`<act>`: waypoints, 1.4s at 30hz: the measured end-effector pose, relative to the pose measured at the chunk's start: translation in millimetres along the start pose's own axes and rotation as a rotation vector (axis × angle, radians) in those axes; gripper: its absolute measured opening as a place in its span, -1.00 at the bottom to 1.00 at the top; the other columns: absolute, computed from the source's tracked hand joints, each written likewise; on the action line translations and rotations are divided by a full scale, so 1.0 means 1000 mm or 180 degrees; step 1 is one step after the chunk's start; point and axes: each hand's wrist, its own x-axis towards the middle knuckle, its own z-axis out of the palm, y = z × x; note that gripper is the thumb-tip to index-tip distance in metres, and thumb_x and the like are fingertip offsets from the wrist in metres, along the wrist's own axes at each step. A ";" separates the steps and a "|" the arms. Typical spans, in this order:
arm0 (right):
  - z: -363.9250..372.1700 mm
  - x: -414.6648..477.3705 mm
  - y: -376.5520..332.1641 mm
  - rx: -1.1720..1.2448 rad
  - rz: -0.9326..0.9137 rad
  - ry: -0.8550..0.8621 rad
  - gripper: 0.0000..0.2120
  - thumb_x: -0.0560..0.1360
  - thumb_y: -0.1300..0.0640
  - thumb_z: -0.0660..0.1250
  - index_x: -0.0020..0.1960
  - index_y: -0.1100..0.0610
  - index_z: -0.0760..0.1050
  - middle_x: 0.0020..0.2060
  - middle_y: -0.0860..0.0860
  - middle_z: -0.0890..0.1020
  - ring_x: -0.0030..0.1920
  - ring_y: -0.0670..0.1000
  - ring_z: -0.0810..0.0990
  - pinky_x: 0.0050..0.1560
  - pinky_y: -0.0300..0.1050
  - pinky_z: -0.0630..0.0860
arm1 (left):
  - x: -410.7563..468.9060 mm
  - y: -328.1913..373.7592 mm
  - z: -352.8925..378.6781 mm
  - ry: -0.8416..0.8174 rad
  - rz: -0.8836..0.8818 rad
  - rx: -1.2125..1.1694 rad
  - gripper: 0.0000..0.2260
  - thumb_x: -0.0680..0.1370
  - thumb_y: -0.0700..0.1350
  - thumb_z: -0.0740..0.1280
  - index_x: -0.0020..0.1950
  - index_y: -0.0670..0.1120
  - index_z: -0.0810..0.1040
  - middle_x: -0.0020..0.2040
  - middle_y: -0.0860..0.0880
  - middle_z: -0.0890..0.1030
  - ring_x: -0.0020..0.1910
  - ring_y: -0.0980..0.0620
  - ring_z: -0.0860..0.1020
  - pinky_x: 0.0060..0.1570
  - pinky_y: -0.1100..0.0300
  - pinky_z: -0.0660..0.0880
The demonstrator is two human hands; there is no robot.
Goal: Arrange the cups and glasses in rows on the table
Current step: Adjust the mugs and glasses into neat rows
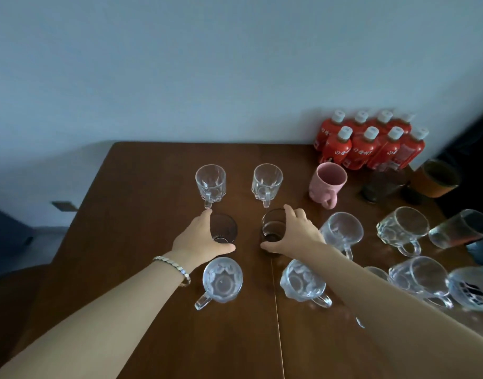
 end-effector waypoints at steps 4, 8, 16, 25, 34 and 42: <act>0.010 -0.006 -0.008 -0.0027 0.0017 0.0070 0.04 0.29 -0.29 0.44 0.54 0.05 -0.05 0.44 0.06 0.23 0.41 0.12 0.32 0.28 0.02 0.42 | 0.004 -0.001 0.000 0.0192 0.0188 0.0263 -0.22 0.34 0.14 0.49 0.47 0.00 0.24 0.31 -0.05 0.47 0.28 -0.05 0.49 0.14 0.01 0.53; 0.013 -0.008 -0.010 -0.0025 0.0029 0.0186 0.02 0.31 -0.29 0.43 0.54 0.05 -0.04 0.43 0.05 0.25 0.41 0.12 0.31 0.28 -0.01 0.41 | 0.003 -0.013 -0.004 0.0266 0.0207 0.0354 -0.24 0.35 0.12 0.49 0.46 -0.02 0.25 0.28 -0.07 0.48 0.25 -0.07 0.50 0.09 0.04 0.54; 0.013 -0.013 -0.007 -0.0090 -0.0053 0.0166 -0.01 0.31 -0.27 0.41 0.54 0.03 -0.03 0.42 0.04 0.26 0.40 0.11 0.33 0.20 0.00 0.47 | -0.002 -0.024 -0.006 0.0287 0.0161 0.0339 -0.23 0.38 0.10 0.48 0.49 0.00 0.20 0.35 -0.06 0.43 0.26 -0.06 0.51 0.08 0.08 0.54; 0.015 -0.019 -0.006 -0.0043 -0.0168 0.0109 0.04 0.35 -0.23 0.41 0.56 0.02 -0.17 0.50 0.05 0.14 0.47 0.11 0.22 0.29 0.03 0.43 | -0.007 -0.025 -0.002 0.0272 0.0147 0.0068 -0.23 0.42 0.07 0.46 0.52 0.00 0.14 0.43 -0.07 0.35 0.30 -0.08 0.48 0.14 0.04 0.54; 0.019 -0.064 0.029 0.0341 0.0075 0.0307 -0.03 0.43 -0.28 0.31 0.56 0.13 -0.17 0.55 0.07 0.00 0.56 0.09 -0.06 0.51 0.01 0.06 | -0.011 -0.027 0.002 0.0316 0.0106 0.0074 -0.14 0.43 0.10 0.44 0.56 -0.06 0.02 0.49 -0.15 0.25 0.41 -0.14 0.38 0.20 0.02 0.48; 0.037 -0.082 0.046 0.0477 0.0123 -0.0085 -0.14 0.42 -0.01 0.40 0.55 0.07 -0.01 0.47 0.02 0.19 0.48 0.07 0.18 0.35 -0.06 0.32 | -0.070 -0.031 0.046 0.1609 0.0532 -0.0030 -0.35 0.33 0.03 0.53 0.29 -0.25 0.41 0.18 -0.22 0.47 0.16 -0.22 0.47 0.11 -0.04 0.46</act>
